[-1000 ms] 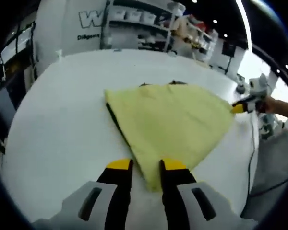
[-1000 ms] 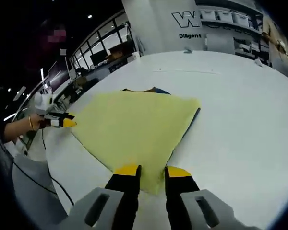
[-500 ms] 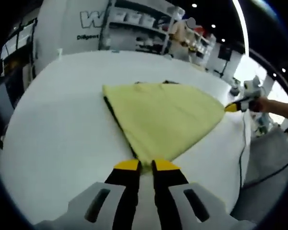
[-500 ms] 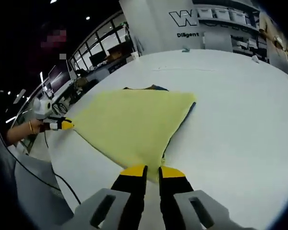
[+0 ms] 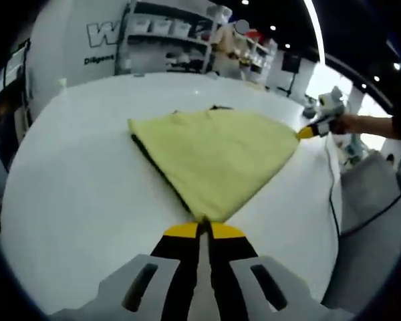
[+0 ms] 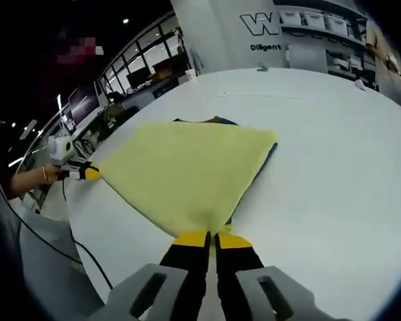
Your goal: Fold the garment on the visible template until the final outline fits inside the template.
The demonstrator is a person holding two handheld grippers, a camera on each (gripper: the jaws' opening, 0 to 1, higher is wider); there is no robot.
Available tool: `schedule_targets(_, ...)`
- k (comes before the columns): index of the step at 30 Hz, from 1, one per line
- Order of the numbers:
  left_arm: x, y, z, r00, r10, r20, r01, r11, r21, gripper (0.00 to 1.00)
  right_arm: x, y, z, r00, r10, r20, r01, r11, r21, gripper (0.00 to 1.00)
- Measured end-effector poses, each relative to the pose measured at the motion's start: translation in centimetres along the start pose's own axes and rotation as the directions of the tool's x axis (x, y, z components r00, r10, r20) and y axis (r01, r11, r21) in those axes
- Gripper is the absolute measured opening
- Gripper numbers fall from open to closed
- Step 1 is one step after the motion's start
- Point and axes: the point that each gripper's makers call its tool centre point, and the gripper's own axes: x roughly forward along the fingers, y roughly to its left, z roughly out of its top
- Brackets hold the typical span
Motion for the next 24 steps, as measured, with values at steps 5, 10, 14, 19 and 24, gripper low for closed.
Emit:
schedule_targets(5,-0.4,-0.4,1.0,0.999,-0.045,0.018,0.044,0.997,0.055,0.00,-0.3,0.2,0.4,1.000,0.014,0.001,-0.014,1.000,0.001,0.00)
schedule_targets(10,-1.2,-0.4,2.3,0.999,-0.046,0.024,0.042,0.985,0.165,0.00,-0.8,-0.2,0.8,1.000,0.019,0.006,-0.019,1.000,0.000,0.00)
schedule_targets(14,-0.7,0.3,0.3,0.997,-0.051,-0.052,0.062,0.968,0.241,0.00,-0.6,-0.3,0.1,1.000,0.016,-0.004,-0.016,1.000,0.016,0.00)
schedule_targets(19,-0.2,0.2,-0.4,0.995,-0.045,-0.085,0.065,0.966,0.250,0.00,-0.2,-0.6,-0.3,1.000,0.007,0.007,-0.007,0.999,0.037,0.00)
schedule_targets(24,0.0,0.5,-1.2,0.994,-0.038,-0.099,0.060,0.972,0.228,0.00,-0.3,-1.2,-0.7,1.000,-0.003,-0.010,0.004,0.998,0.061,0.00)
